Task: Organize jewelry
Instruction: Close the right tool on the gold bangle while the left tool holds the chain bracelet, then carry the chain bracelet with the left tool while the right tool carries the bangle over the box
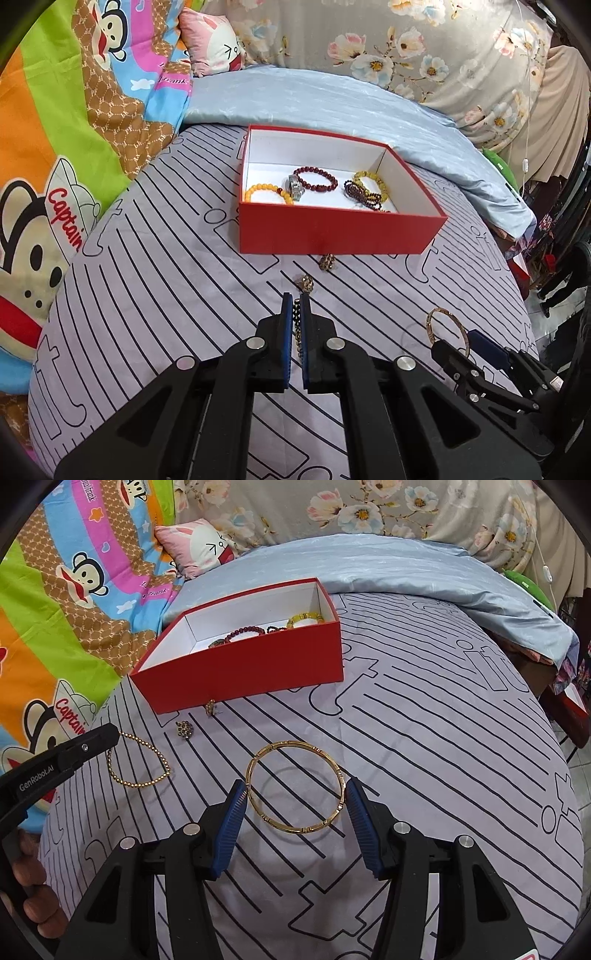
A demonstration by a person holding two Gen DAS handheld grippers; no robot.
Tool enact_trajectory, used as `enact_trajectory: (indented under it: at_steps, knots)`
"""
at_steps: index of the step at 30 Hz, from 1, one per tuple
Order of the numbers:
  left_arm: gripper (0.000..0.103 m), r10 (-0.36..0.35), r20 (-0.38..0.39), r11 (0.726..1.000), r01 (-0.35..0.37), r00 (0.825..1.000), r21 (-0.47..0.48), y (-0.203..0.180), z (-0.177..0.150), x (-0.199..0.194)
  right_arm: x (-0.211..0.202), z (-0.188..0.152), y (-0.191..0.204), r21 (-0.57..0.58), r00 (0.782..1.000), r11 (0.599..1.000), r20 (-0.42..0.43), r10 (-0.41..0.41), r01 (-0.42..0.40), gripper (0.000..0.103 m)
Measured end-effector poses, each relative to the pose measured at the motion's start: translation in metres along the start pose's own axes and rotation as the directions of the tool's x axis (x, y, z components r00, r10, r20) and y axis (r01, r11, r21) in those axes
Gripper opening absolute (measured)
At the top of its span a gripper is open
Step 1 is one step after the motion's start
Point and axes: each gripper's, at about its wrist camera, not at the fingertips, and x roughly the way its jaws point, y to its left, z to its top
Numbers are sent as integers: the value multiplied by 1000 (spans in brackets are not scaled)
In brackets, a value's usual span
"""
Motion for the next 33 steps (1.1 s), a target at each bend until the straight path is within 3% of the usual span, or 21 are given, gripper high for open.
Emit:
enact_trajectory:
  at_steps: [17, 33]
  knots:
    - [3, -16, 88, 1000, 14, 996, 14, -4, 46, -18, -14, 31, 9, -19, 998, 1000, 63, 23, -22, 53]
    - [3, -9, 175, 999, 1, 984, 44, -15, 110, -9, -15, 99, 20, -73, 984, 997, 173, 39, -27, 53]
